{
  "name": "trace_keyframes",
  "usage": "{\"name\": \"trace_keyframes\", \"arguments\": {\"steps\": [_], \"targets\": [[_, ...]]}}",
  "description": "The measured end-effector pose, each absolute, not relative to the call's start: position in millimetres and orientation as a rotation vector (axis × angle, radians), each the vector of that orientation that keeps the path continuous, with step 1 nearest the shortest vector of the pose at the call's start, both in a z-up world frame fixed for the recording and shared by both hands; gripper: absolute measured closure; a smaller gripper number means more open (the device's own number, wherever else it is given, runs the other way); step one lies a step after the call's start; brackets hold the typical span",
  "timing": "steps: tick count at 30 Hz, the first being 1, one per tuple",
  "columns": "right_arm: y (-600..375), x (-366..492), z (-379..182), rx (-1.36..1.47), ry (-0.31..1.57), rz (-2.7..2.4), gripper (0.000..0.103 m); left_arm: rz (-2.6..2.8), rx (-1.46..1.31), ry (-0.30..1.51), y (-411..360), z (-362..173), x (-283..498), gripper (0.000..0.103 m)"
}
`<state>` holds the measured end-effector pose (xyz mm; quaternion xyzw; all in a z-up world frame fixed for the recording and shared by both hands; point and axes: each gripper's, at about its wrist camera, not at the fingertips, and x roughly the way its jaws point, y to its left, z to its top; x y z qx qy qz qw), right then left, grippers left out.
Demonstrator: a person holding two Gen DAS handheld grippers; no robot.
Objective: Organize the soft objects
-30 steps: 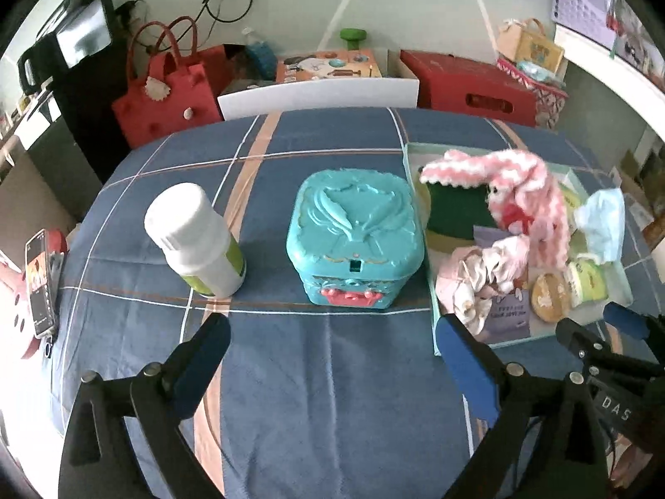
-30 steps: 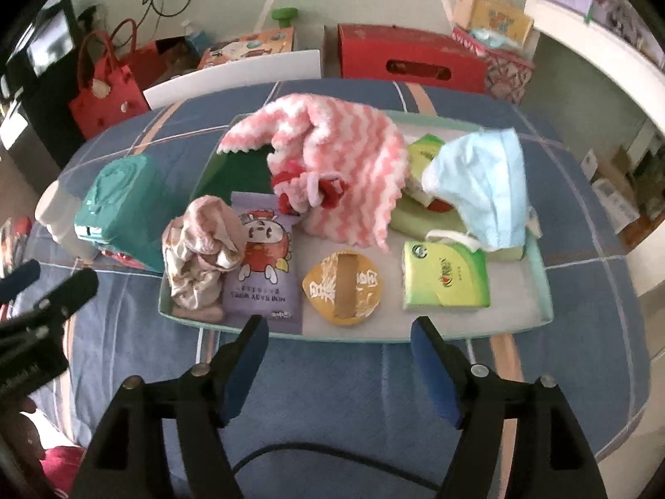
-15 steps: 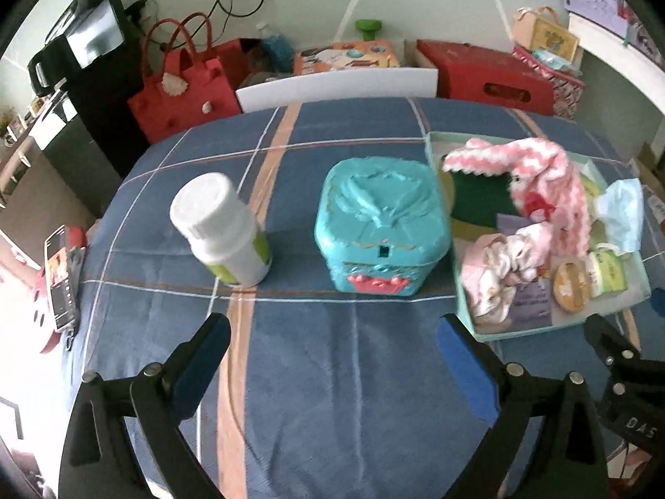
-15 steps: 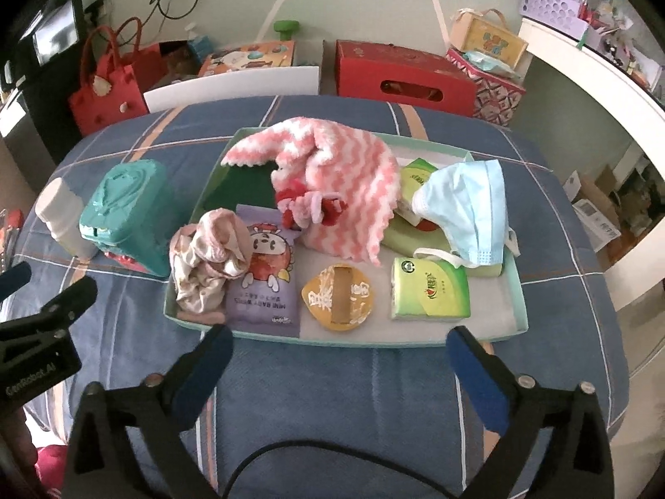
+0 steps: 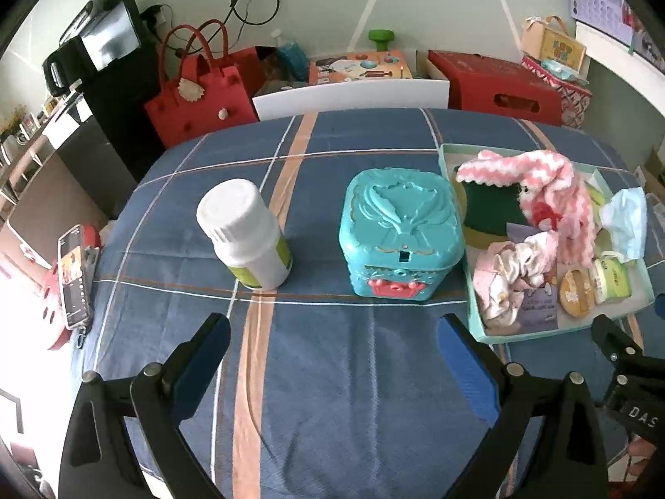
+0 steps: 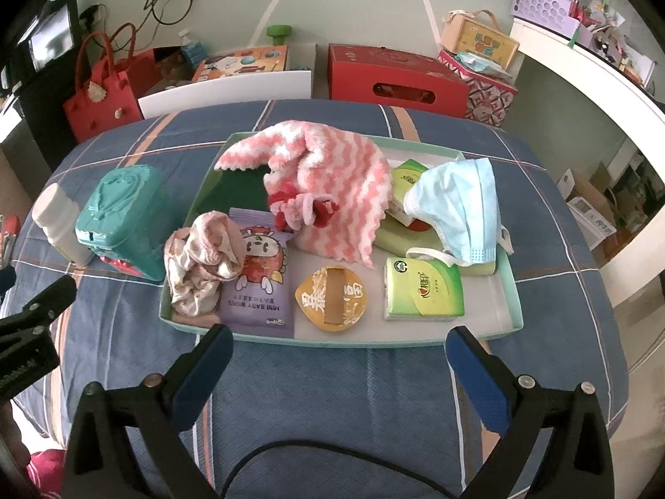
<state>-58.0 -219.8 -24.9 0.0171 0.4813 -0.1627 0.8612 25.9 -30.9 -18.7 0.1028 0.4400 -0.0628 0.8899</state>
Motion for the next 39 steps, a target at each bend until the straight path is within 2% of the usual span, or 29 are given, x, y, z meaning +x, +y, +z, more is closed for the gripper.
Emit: {"name": "trace_keyframes", "arguments": {"steps": [39], "targets": [[-220.2,-59.7,-24.6,0.039,1.001,-0.345,0.0,-0.144,0.21,0.942,-27.5,-21.1,28.6,0.004]]}}
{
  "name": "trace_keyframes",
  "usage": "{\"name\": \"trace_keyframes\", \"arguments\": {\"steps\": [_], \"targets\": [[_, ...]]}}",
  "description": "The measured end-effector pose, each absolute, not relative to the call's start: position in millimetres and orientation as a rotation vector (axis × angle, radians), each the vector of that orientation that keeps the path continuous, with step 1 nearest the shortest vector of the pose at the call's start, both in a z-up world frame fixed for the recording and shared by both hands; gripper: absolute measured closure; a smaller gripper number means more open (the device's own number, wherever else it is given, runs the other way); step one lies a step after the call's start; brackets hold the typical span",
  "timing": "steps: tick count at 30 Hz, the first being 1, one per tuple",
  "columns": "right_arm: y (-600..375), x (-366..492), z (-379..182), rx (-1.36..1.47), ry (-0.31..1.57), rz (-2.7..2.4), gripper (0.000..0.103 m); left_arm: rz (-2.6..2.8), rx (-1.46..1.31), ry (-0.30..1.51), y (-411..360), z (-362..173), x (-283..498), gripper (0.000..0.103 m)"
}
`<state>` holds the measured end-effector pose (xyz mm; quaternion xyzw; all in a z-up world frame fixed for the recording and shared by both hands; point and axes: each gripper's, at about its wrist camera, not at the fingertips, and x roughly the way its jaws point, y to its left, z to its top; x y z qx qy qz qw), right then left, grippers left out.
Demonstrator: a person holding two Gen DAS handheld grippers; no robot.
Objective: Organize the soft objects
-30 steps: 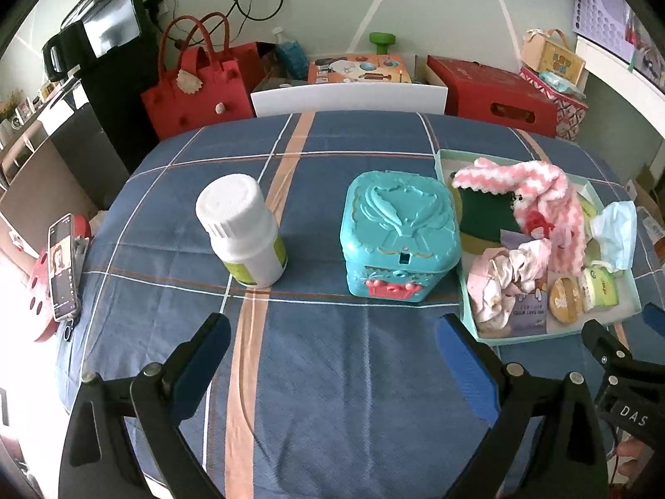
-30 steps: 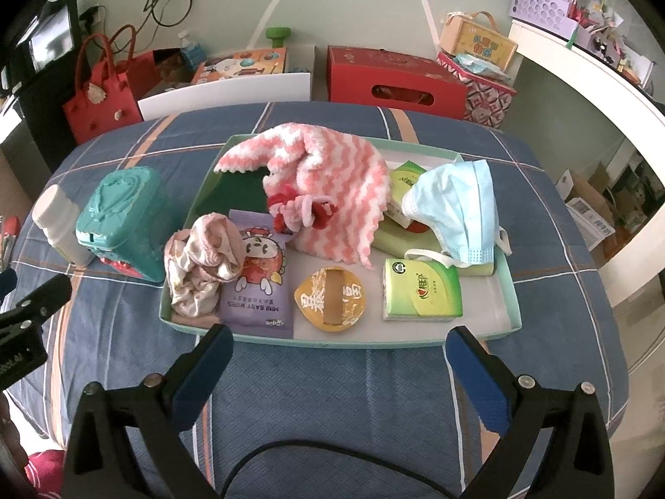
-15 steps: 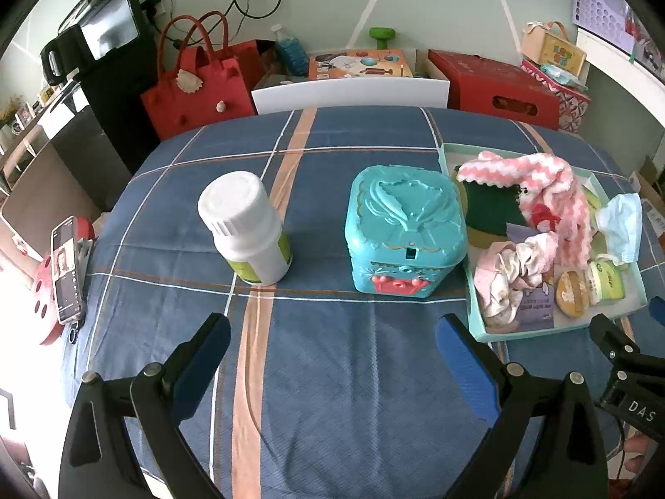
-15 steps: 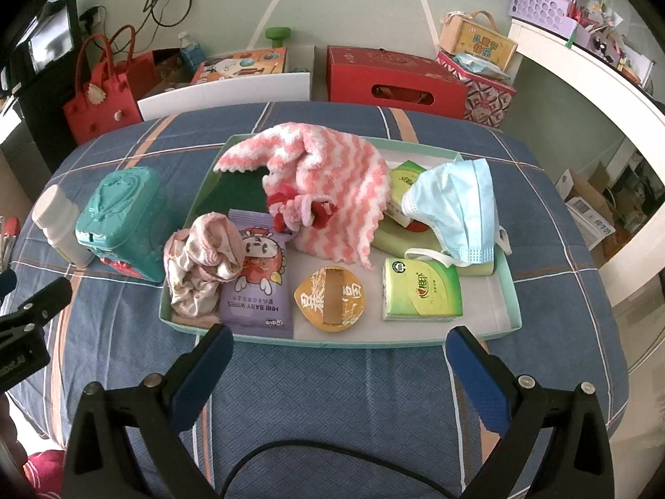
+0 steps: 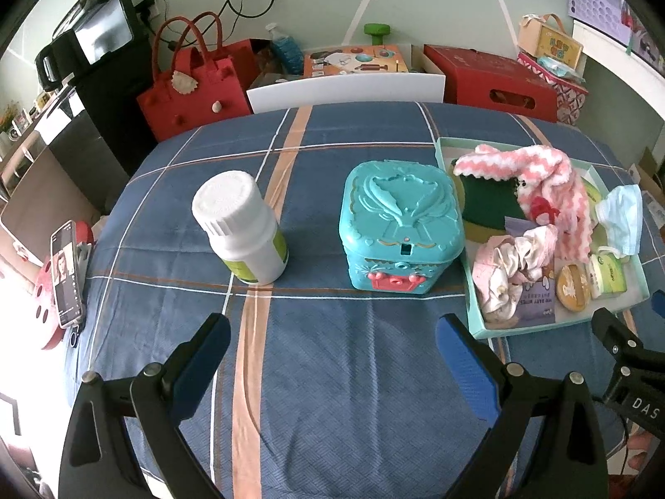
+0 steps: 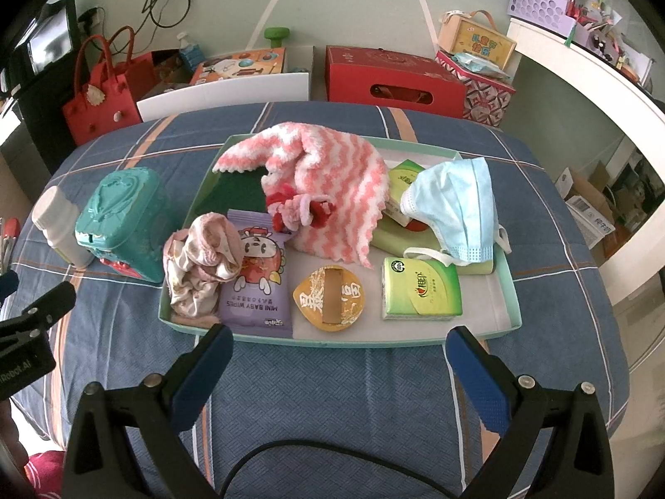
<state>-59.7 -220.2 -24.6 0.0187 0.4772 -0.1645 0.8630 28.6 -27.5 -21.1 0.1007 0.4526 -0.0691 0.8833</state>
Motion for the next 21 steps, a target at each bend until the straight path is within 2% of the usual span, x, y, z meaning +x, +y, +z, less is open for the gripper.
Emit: {"name": "trace_keyframes", "arguments": {"steps": [21], "targets": [[-220.0,-59.9,-25.0,0.043,1.002,-0.348,0.0,-0.143,0.211,0.94,-25.9,-21.5,29.1,0.004]]}}
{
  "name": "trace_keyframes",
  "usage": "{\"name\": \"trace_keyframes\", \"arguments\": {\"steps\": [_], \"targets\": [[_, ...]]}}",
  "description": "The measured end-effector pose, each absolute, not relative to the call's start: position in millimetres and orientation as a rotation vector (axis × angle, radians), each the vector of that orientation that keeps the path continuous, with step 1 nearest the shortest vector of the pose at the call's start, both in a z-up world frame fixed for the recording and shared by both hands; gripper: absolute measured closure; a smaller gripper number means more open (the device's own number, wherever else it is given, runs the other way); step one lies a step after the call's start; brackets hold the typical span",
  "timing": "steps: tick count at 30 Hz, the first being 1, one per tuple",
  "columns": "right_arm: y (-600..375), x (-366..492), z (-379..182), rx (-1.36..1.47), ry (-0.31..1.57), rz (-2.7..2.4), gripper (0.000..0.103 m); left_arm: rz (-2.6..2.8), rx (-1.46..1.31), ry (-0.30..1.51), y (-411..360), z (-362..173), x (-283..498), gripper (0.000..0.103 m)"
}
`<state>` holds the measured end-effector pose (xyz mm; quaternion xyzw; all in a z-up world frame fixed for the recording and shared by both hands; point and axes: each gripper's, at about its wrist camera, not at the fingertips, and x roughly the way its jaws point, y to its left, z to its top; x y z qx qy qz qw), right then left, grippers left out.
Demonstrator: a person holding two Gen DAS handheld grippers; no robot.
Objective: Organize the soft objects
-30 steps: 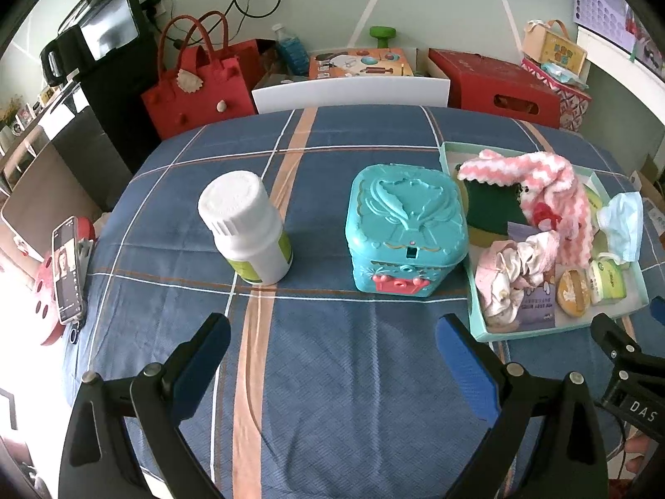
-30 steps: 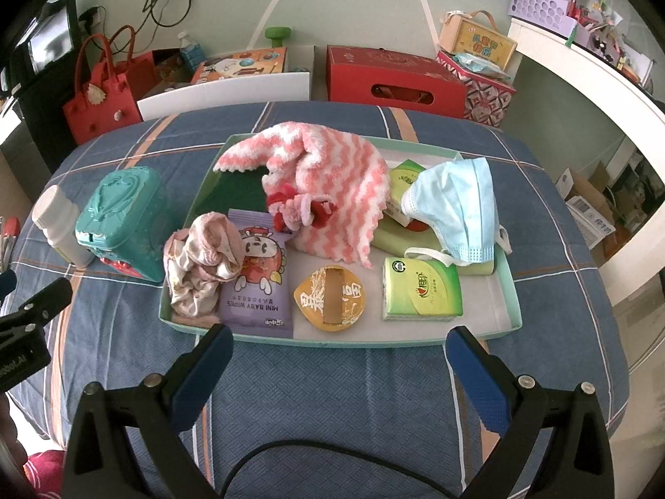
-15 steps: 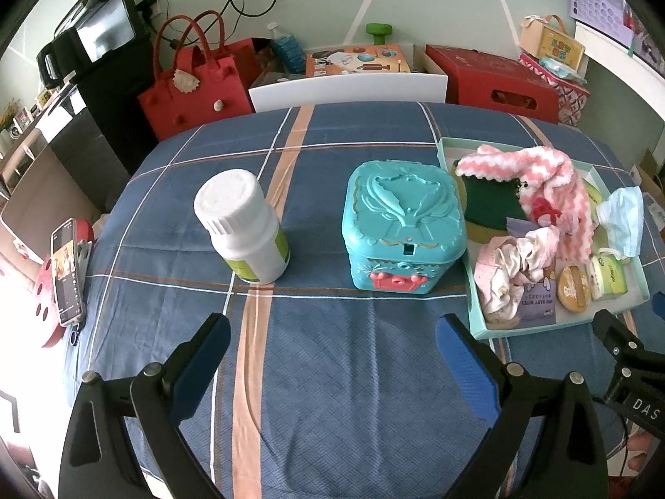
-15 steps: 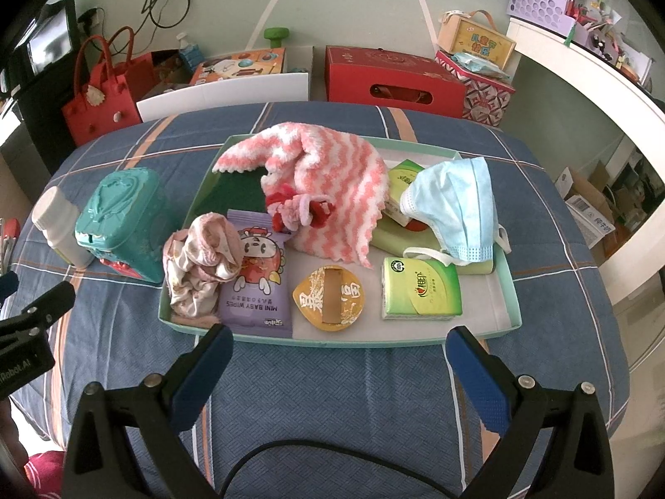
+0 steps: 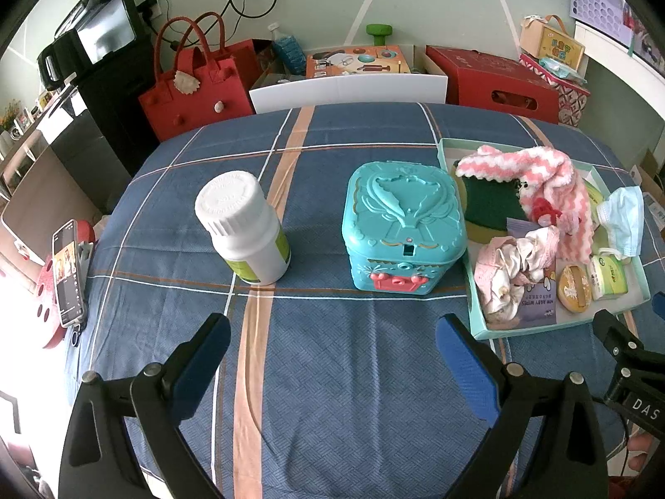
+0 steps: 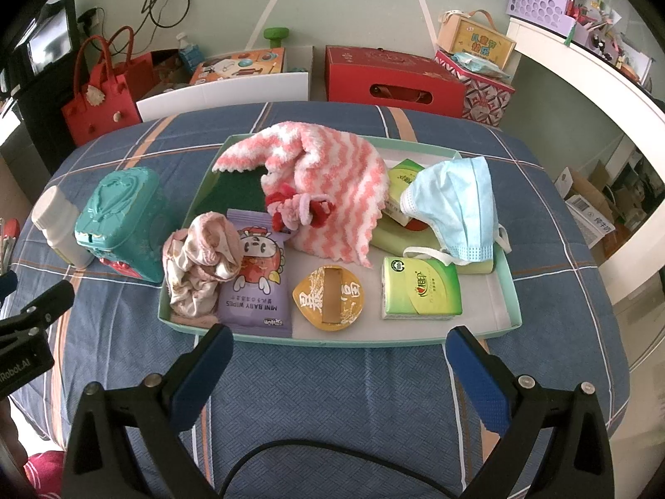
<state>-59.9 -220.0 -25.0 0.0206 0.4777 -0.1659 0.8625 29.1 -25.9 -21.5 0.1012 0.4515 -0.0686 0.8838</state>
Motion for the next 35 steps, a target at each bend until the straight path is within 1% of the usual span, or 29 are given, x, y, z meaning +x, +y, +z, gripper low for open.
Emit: {"name": "trace_keyframes", "arguments": {"steps": [35], "targets": [[-221.2,-60.0,-25.5,0.044,1.002,-0.347,0.0,-0.153,0.197,0.925,-27.0,-16.5,26.5,0.004]]}}
